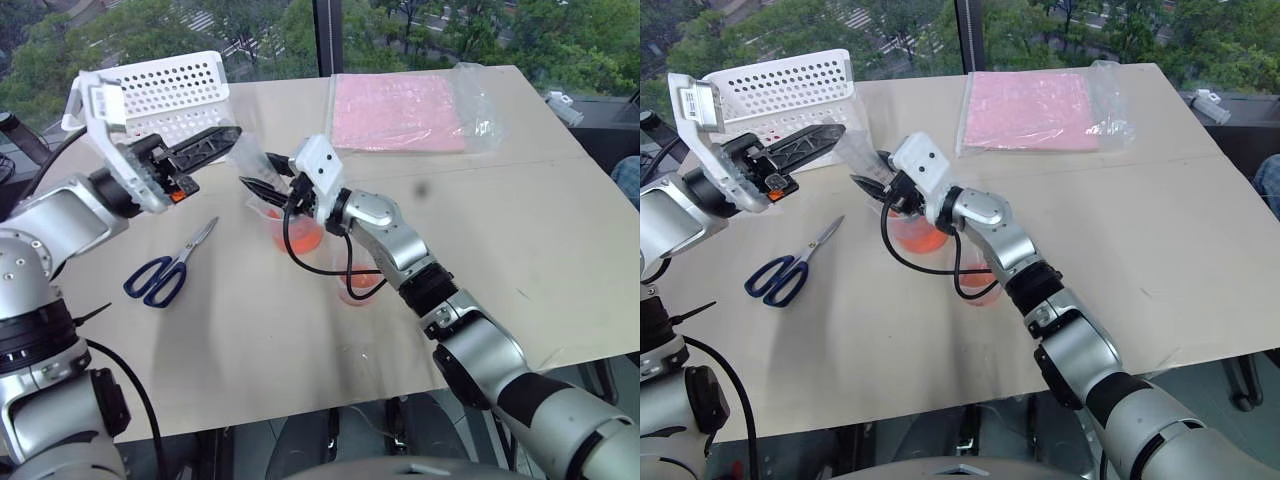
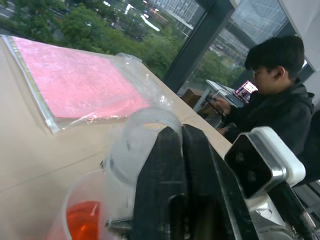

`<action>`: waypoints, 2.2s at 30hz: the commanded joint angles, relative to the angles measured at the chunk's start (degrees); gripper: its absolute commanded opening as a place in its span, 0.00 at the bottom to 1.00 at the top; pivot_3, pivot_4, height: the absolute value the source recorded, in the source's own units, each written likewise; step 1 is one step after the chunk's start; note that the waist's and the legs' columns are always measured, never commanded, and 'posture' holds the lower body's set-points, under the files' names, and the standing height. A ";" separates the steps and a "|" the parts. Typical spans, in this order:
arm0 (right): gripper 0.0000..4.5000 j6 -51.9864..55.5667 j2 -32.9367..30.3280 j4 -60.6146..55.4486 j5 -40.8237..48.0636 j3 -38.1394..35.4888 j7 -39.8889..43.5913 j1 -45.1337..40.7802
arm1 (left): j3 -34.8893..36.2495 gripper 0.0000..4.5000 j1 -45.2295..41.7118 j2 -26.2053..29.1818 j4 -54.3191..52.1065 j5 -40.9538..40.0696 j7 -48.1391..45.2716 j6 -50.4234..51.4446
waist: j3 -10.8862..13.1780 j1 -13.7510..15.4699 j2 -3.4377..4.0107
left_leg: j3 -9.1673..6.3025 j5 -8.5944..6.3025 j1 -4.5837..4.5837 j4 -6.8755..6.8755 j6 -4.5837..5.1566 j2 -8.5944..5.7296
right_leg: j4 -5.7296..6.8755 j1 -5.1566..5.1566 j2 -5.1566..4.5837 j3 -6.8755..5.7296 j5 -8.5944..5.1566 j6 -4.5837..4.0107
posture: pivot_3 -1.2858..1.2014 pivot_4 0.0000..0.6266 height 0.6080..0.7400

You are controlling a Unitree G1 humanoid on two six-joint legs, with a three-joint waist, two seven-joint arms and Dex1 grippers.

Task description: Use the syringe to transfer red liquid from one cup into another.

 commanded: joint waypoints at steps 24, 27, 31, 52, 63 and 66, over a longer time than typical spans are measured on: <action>0.34 1.31 8.37 -1.32 0.22 2.05 0.66 3.23 | -0.09 0.00 -10.02 -0.12 6.13 4.13 -3.44 -2.50 | 0.01 -0.05 0.00 | 0.00 0.00 0.00 0.00 0.00 0.00 | 0.01 -0.01 0.02 0.00 0.00 0.00 | 0.52 0.24 1.00; 0.34 1.51 8.47 -1.47 0.38 2.36 0.74 3.69 | 0.07 0.00 -10.55 0.04 6.42 4.68 -3.76 -2.46 | 0.01 -0.04 0.00 | 0.00 0.00 0.00 0.00 0.00 0.00 | 0.01 -0.01 0.02 0.00 0.00 0.00 | 0.52 0.24 1.00; 0.34 1.68 8.35 -1.56 0.43 2.86 1.11 4.20 | 0.52 0.00 -10.79 0.21 6.65 5.23 -3.87 -2.53 | 0.01 -0.03 0.00 | 0.00 0.00 -0.01 0.00 0.00 0.00 | 0.01 -0.01 0.02 0.00 0.00 0.00 | 0.52 0.24 1.00; 0.34 4.81 8.06 -1.67 0.38 4.30 1.97 6.27 | 2.92 0.00 -10.07 2.94 6.39 6.40 -3.38 -2.48 | 0.01 -0.02 0.00 | 0.00 0.00 -0.01 0.00 0.00 0.00 | 0.01 -0.01 0.01 0.00 0.00 0.00 | 0.52 0.24 1.00; 0.34 6.16 7.77 -1.68 0.70 4.40 1.58 6.63 | 2.35 0.00 -6.06 3.64 3.58 8.64 -5.66 -2.28 | 0.01 -0.12 0.00 | 0.00 0.00 -0.01 0.00 0.00 0.00 | 0.01 -0.02 0.01 0.01 0.00 0.00 | 0.52 0.24 1.00; 0.34 6.44 7.75 -1.85 0.87 4.73 1.60 7.02 | 3.26 0.00 -8.21 3.66 5.53 8.60 -5.11 -2.87 | 0.01 -0.01 0.00 | 0.00 0.00 -0.01 -0.01 0.00 0.01 | 0.01 -0.02 0.02 0.00 0.00 0.00 | 0.52 0.24 1.00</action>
